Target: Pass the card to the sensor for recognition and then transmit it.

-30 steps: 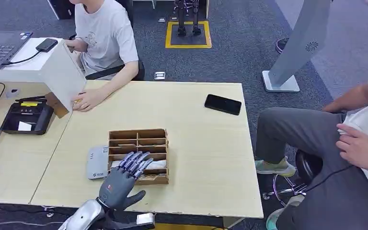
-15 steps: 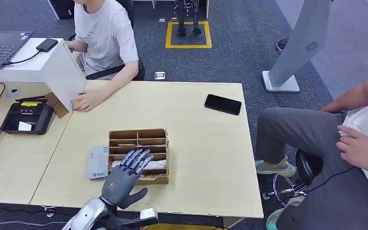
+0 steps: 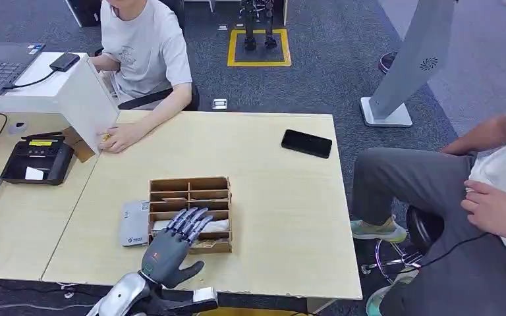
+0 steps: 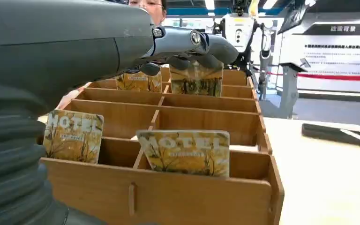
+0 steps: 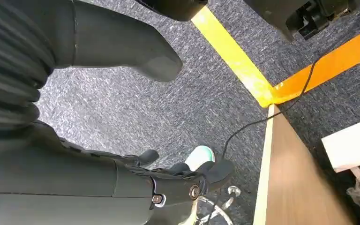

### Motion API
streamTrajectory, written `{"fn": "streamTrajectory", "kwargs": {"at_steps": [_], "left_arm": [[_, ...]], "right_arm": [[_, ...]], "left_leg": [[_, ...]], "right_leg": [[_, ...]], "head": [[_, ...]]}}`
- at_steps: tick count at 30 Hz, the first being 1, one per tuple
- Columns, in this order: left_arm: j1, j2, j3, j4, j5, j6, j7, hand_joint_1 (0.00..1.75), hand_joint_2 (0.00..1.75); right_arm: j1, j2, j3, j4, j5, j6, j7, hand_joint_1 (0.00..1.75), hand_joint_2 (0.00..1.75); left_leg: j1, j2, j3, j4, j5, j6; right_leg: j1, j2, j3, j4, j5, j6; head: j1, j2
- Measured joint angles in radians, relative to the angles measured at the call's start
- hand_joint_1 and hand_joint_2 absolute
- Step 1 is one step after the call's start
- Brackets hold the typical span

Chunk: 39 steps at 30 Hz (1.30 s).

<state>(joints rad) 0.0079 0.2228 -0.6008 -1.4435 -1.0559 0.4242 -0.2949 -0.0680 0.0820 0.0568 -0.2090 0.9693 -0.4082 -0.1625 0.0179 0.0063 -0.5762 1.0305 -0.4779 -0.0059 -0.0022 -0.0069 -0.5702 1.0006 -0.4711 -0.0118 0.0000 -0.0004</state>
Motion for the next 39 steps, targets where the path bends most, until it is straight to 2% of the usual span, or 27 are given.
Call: {"fn": "streamTrajectory", "kwargs": {"at_steps": [1,2,6,15,18,20,26,27,30,36,39], "left_arm": [[0.000,0.002,0.000,0.002,-0.003,-0.009,0.000,1.52,1.75],[0.000,0.005,0.000,0.004,-0.003,-0.019,0.000,1.75,1.75],[-0.001,0.019,0.000,0.012,-0.003,-0.044,0.000,1.75,1.75],[-0.017,0.031,0.000,0.016,-0.003,-0.047,0.000,1.75,1.75],[-0.018,0.033,0.000,0.016,-0.003,-0.047,0.000,1.59,1.75],[-0.018,0.033,0.000,0.016,-0.003,-0.047,0.000,1.57,1.75],[-0.018,0.033,0.000,0.016,-0.003,-0.048,0.000,1.64,1.75],[-0.018,0.033,0.000,0.016,-0.003,-0.048,0.000,1.75,1.75],[-0.018,0.034,0.000,0.017,-0.003,-0.048,0.000,1.66,1.75],[-0.022,0.040,0.000,0.016,0.013,-0.052,0.000,1.75,1.75],[-0.027,0.062,0.001,0.006,0.034,-0.059,0.000,1.75,1.75]], "right_arm": [[0.000,0.000,0.000,0.000,0.000,0.000,0.000,0.00,1.75],[0.000,0.000,0.000,0.000,0.000,0.000,0.000,0.00,1.75],[0.000,0.000,-0.001,-0.002,0.000,0.000,-0.005,0.00,1.75],[-0.001,0.000,-0.002,-0.004,0.001,0.000,-0.006,0.00,1.75],[-0.001,0.000,-0.003,-0.004,0.000,0.000,-0.006,0.00,1.75],[-0.001,0.000,-0.003,-0.004,0.000,-0.001,-0.006,0.00,1.75],[-0.001,0.000,-0.004,-0.004,0.000,-0.001,-0.008,0.00,1.75],[-0.001,0.000,-0.004,-0.004,0.000,-0.002,-0.008,0.00,1.75],[-0.002,0.000,-0.005,-0.004,0.000,-0.002,-0.009,0.00,1.75],[-0.002,0.000,-0.005,-0.004,0.000,-0.001,-0.009,0.00,1.75],[-0.002,0.000,-0.009,-0.004,0.005,0.001,-0.011,0.00,1.75]], "left_leg": [[0.000,0.000,0.000,0.000,0.000,0.000],[0.000,0.000,0.000,0.000,0.000,0.000],[0.000,0.000,0.000,0.000,0.000,0.000],[0.000,0.000,0.000,0.000,0.000,0.000],[0.000,0.000,0.000,0.000,0.000,0.000],[0.000,0.000,0.000,0.000,0.000,0.000],[0.000,0.000,0.000,0.000,0.000,0.000],[0.000,0.000,0.000,0.000,0.000,0.000],[0.000,0.000,0.000,0.000,0.000,0.000],[0.000,0.000,0.000,0.000,0.000,0.000],[0.001,0.000,0.001,0.000,0.000,0.000]], "right_leg": [[0.000,0.000,0.000,0.000,0.000,0.000],[0.000,0.000,0.000,0.000,0.000,0.000],[0.000,0.000,0.000,0.000,0.000,0.000],[0.000,0.000,0.000,0.000,0.000,0.000],[0.000,0.000,0.000,0.000,0.000,0.000],[0.000,0.000,0.000,0.000,0.000,0.000],[0.000,0.000,0.000,0.000,0.000,0.000],[0.000,0.000,0.000,0.000,0.000,0.000],[0.000,0.000,0.000,0.000,0.000,0.000],[0.000,0.000,0.000,0.000,0.000,0.000],[0.001,0.000,0.000,0.000,0.000,0.000]], "head": [[0.000,0.000],[0.000,0.000],[0.000,0.000],[0.000,0.000],[0.000,0.000],[0.000,0.000],[0.000,0.000],[0.000,0.000],[0.000,0.000],[0.000,0.000],[0.000,0.000]]}}
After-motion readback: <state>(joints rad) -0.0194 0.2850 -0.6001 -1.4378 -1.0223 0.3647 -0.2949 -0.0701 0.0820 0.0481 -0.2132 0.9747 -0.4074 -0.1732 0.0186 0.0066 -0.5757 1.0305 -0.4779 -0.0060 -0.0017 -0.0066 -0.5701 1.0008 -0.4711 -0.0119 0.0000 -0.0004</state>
